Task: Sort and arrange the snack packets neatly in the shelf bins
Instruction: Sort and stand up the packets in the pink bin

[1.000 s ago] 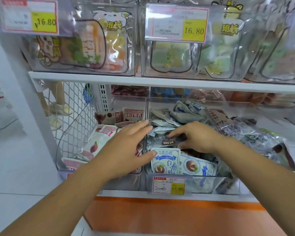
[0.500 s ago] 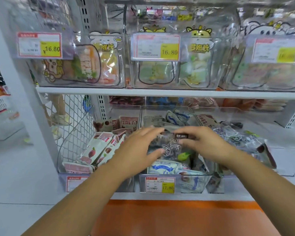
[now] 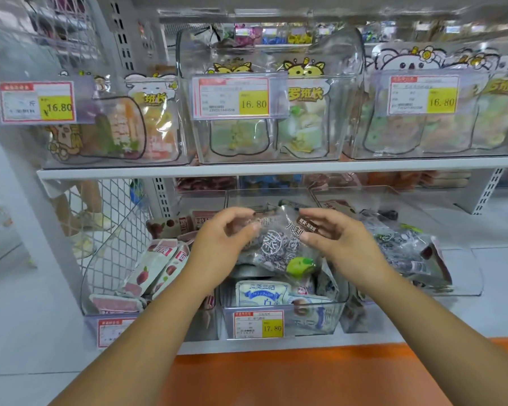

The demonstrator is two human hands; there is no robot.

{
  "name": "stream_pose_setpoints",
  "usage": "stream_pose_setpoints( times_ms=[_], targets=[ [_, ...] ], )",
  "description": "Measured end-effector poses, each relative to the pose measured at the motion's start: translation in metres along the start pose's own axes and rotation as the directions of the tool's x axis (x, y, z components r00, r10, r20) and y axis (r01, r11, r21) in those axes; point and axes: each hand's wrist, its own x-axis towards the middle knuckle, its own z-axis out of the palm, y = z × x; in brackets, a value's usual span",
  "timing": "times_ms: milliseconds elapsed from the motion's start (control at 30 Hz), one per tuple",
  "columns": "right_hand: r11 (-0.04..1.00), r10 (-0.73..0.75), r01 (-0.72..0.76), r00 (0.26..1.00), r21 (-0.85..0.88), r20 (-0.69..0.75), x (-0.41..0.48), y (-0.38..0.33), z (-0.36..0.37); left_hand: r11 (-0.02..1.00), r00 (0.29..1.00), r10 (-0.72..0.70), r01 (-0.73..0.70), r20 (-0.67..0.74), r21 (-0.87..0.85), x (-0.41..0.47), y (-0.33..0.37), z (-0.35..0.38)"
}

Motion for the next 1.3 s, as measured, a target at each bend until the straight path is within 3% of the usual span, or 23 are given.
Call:
stream_pose_setpoints(
  times_ms=[100, 200, 300, 433, 533, 633, 767, 1000, 1200, 1300],
  targets=[
    [0.999, 0.023, -0.018, 0.994, 0.046, -0.104, -0.003, 0.002, 0.001, 0.997, 0.993, -0.080, 0.078, 0.085, 0.027, -0.003, 0.005, 0.002],
    [0.998, 0.029, -0.021, 0.987, 0.053, -0.157, -0.005, 0.004, 0.005, 0.993, 0.969, -0.089, 0.067, 0.229, 0.102, -0.011, 0.010, 0.009],
    [0.992, 0.033, -0.011, 0.984, 0.123, -0.175, -0.007, 0.001, 0.011, 0.989, 0.979, -0.076, 0.050, 0.190, 0.142, -0.010, 0.007, 0.013],
    [0.976, 0.064, -0.050, 0.996, 0.212, -0.060, -0.009, -0.006, 0.009, 0.995, 0.989, -0.094, 0.097, 0.113, -0.023, -0.006, -0.004, 0.012],
    [0.985, 0.136, -0.145, 0.985, 0.090, 0.103, -0.009, -0.005, -0.002, 0.985, 0.989, -0.121, 0.131, 0.090, -0.115, -0.003, -0.001, 0.013],
    [0.990, 0.132, -0.134, 0.990, 0.050, 0.045, -0.011, -0.002, -0.003, 0.963, 0.980, -0.137, 0.165, 0.144, -0.211, -0.001, 0.000, 0.014],
    [0.967, 0.149, -0.144, 0.989, 0.211, -0.007, -0.013, 0.002, -0.001, 0.956, 0.970, -0.139, 0.184, 0.201, -0.227, 0.000, -0.003, 0.014],
    [0.811, 0.271, -0.224, 0.963, 0.540, -0.008, -0.009, 0.001, -0.002, 0.941, 0.962, -0.150, 0.210, 0.226, -0.267, 0.001, -0.003, 0.010],
    [0.745, 0.307, -0.226, 0.951, 0.628, -0.021, -0.010, 0.004, -0.005, 0.919, 0.972, -0.210, 0.232, 0.104, -0.318, 0.000, 0.000, 0.017],
    [0.697, 0.301, -0.209, 0.953, 0.686, -0.015, -0.010, -0.001, -0.012, 0.904, 0.964, -0.230, 0.262, 0.134, -0.338, 0.002, 0.002, 0.020]
  ],
)
